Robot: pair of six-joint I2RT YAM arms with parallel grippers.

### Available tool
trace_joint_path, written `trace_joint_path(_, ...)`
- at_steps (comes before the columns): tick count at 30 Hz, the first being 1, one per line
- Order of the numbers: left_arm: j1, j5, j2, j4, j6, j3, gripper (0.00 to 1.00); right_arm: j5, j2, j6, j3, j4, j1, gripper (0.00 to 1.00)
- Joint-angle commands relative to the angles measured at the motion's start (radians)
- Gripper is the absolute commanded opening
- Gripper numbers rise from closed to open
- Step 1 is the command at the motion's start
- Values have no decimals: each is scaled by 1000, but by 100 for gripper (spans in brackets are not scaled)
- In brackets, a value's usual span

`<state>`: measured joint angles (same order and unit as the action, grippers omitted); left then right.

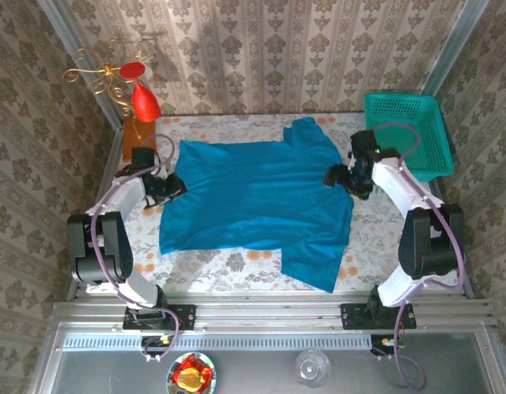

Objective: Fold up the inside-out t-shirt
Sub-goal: Smooth out the T-shirt at the center of the table.

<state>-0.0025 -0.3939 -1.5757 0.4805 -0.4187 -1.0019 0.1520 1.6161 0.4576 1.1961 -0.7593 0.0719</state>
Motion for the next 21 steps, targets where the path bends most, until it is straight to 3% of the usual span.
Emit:
trace_joint_path(1,3,61,46,25,0,106,16,39,-40,18,-114,24,-5,84)
trace_joint_path(13,42,76,86,-38,-34,278,15,94,51,40,-190,187,-20,84)
trace_joint_path(21,114,21,117,-93,-74,352,15,30,131,71,-212,194,-69,84)
